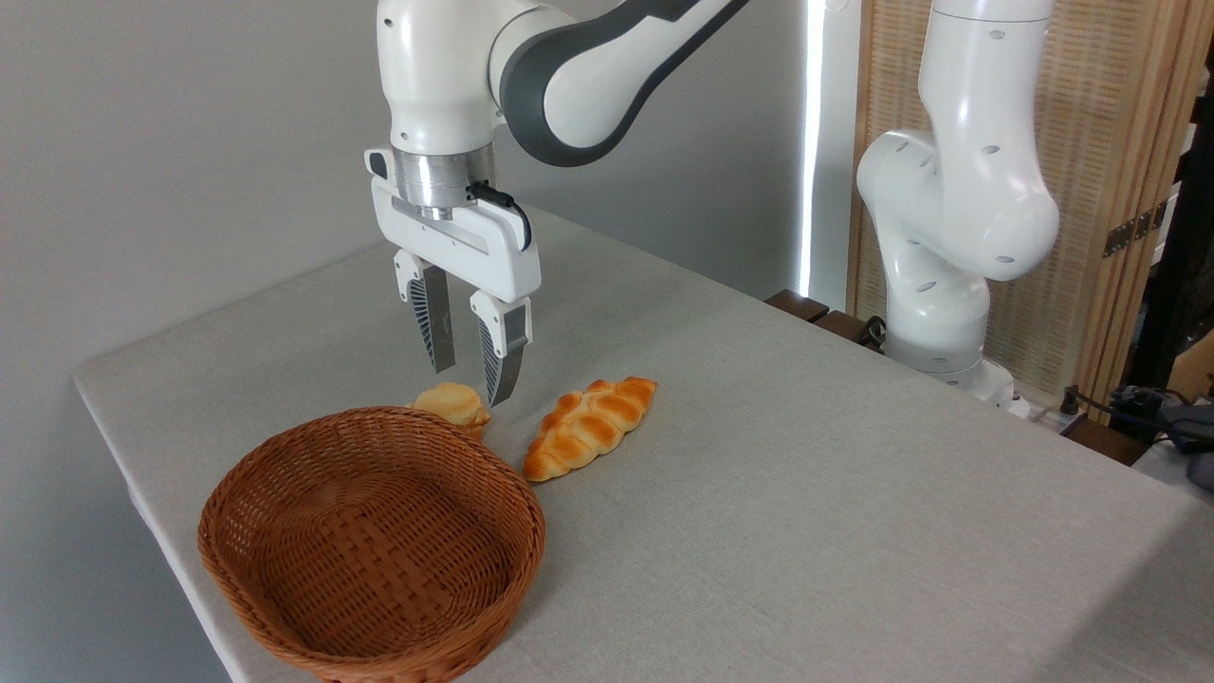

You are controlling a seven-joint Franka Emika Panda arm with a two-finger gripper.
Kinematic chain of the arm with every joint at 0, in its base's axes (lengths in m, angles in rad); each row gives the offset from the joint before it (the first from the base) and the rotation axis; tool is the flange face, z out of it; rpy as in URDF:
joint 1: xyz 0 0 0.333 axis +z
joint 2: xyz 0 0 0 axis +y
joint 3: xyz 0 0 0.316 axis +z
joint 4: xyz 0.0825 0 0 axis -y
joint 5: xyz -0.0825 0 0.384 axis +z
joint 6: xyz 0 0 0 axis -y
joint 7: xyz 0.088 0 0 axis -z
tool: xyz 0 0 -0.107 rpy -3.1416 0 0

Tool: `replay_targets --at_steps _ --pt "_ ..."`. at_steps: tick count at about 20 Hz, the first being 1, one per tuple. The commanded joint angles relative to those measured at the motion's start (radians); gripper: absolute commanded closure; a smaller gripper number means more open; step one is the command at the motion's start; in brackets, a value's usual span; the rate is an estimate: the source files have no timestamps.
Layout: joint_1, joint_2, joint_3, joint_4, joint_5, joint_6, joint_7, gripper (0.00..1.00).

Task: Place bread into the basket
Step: 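Move the open gripper over the small round bun and lower it, then close the gripper on the small round bun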

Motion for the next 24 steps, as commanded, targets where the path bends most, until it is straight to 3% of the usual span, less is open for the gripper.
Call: replay_targets --at_steps 1,24 --pt "-0.006 -0.004 0.005 -0.013 -0.04 0.036 -0.015 0.0" --pt "-0.011 0.05 0.002 -0.01 -0.045 0.133 -0.044 0.0"
